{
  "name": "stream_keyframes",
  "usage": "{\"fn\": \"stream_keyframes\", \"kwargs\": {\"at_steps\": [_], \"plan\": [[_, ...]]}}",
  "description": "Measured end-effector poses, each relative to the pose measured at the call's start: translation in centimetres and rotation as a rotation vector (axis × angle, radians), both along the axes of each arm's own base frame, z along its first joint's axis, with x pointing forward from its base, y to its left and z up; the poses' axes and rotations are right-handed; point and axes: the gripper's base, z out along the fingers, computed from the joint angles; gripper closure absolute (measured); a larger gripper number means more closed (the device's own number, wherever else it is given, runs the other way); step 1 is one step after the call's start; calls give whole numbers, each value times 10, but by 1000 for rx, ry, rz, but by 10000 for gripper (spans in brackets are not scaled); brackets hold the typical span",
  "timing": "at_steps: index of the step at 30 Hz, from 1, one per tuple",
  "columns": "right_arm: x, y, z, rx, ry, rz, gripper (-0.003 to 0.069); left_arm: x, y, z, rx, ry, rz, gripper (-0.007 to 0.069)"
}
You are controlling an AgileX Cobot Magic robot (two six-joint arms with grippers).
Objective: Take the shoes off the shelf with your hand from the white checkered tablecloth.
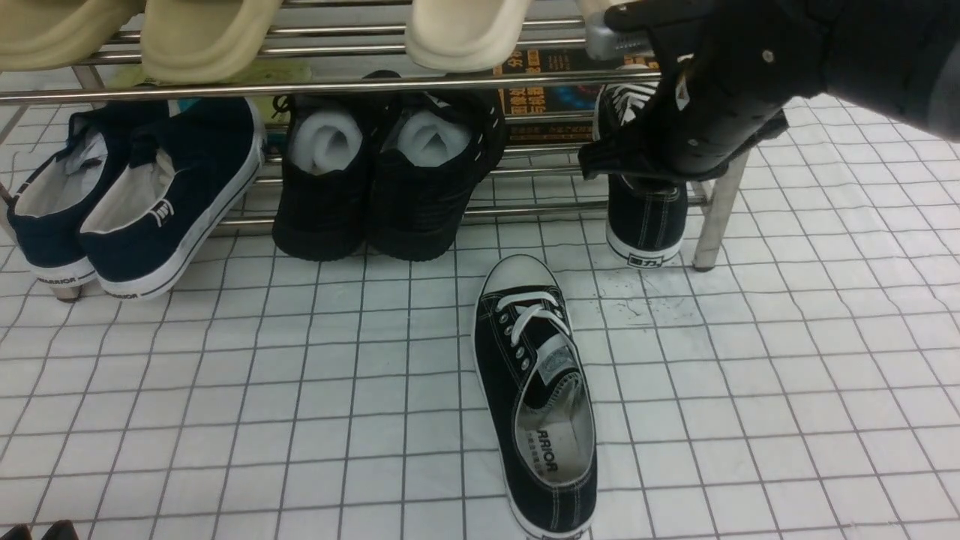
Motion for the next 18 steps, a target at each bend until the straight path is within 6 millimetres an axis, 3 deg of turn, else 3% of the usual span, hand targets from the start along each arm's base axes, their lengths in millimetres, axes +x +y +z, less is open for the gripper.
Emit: {"fn": "stream_keyframes", "kwargs": {"at_steps": [5,8,14,18], "plan": [[12,5,-13,-8,-41,34,207,0,0,0,0,0,0,385],[18,9,-20,5,-71,49,159,0,0,0,0,0,0,385],[30,16,-44,0,-81,69,168,0,0,0,0,0,0,385],[36,17,-57,-21,-74,76,300,0,0,0,0,1,0,385]]}}
